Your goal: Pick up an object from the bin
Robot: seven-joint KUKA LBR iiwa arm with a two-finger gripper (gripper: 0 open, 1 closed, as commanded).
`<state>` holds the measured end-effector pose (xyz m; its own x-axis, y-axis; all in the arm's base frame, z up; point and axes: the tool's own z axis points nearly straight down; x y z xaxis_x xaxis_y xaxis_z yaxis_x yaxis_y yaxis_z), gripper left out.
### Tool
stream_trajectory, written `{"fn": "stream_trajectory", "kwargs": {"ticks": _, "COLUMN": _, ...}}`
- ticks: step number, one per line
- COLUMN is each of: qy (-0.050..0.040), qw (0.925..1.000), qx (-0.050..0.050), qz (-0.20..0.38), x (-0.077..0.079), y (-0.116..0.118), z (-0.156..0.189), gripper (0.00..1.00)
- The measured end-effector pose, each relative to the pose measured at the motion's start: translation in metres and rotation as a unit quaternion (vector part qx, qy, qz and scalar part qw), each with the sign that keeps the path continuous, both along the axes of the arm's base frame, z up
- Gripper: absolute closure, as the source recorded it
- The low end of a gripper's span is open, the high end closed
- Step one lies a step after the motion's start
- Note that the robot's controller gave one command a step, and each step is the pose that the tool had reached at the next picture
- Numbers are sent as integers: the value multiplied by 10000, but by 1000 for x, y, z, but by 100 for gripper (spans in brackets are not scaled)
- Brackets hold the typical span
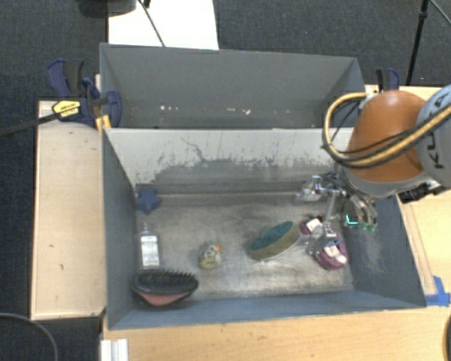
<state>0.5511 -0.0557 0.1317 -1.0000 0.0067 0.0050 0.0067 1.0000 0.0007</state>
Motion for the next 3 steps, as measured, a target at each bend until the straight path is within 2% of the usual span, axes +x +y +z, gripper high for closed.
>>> {"fn": "stream_trajectory", "kwargs": {"ticks": 1, "qy": -53, "qw": 9943, "qx": -3, "qz": 1062, "x": 15, "y": 32, "z": -59, "gripper": 0}}
{"fn": "stream_trajectory", "kwargs": {"ticks": 2, "qy": -118, "qw": 9943, "qx": -9, "qz": 1064, "x": 19, "y": 31, "z": -56, "gripper": 100}}
{"fn": "stream_trajectory", "kwargs": {"ticks": 3, "qy": -84, "qw": 9945, "qx": -9, "qz": 1046, "x": 31, "y": 31, "z": 89, "gripper": 100}}
